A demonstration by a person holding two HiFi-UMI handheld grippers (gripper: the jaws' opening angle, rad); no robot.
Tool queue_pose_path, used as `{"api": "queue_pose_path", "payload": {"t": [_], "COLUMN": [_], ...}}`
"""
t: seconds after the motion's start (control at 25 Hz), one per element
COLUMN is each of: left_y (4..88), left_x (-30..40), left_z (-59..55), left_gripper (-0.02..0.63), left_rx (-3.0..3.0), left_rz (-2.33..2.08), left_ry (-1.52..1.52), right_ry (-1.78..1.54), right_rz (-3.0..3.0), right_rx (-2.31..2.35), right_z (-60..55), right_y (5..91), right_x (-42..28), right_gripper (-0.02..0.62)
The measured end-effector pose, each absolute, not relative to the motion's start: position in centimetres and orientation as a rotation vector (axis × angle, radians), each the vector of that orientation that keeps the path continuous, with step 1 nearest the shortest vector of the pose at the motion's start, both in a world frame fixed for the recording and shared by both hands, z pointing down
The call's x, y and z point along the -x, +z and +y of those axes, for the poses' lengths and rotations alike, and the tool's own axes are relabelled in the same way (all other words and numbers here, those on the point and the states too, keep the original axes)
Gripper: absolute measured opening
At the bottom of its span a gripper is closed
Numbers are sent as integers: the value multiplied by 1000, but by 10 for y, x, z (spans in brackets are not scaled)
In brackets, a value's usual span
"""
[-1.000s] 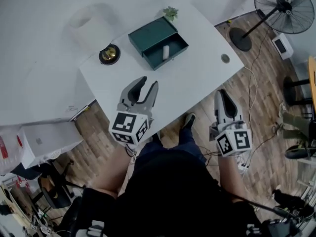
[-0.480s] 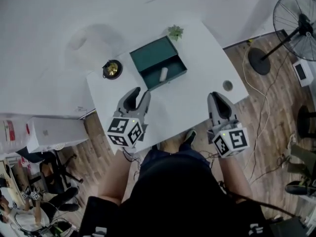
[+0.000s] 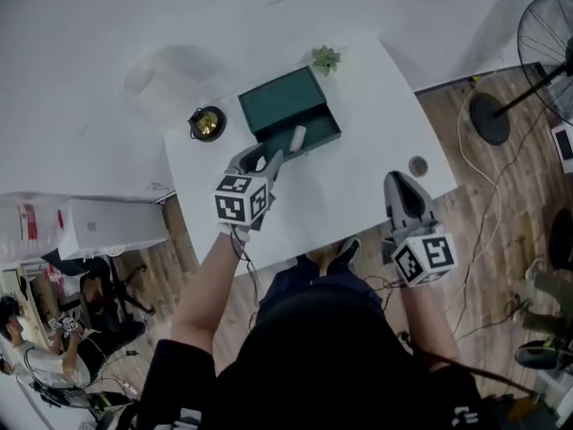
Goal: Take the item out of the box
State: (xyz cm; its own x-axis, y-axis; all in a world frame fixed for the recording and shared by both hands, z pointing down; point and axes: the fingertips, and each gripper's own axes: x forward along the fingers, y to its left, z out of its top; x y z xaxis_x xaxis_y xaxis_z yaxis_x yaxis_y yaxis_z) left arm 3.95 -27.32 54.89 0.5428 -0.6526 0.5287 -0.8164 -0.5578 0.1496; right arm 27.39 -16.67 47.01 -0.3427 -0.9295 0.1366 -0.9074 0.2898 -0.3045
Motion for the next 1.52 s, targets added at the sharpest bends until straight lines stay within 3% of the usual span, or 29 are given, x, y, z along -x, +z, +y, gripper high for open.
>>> {"api": "queue_pose_path", "payload": {"t": [0.48,0.96,1.16,1.52], "left_y": [687,749,747,682], "left_x": [-75,-94,-92,-85], "left_z": [-351,-361,-363,-351], "left_gripper": [173,181,130,129], "left_rx": [-2162,-2021,-2027,-2196], "left_rz": [-1036,-902,-931,-942], "left_ry": [924,1124,1094,908], "right_ry": [-591,-631,-637,-649], "right_rz": [2391,2306,2294,2339], "right_rx": [1925,2020,2025,1941], "right_z": [-171,-162,-160,-173], "right_y": [495,507,506,502], "right_x": [-303,-325,-329,-296], "right_gripper": [31,29,23,11]}}
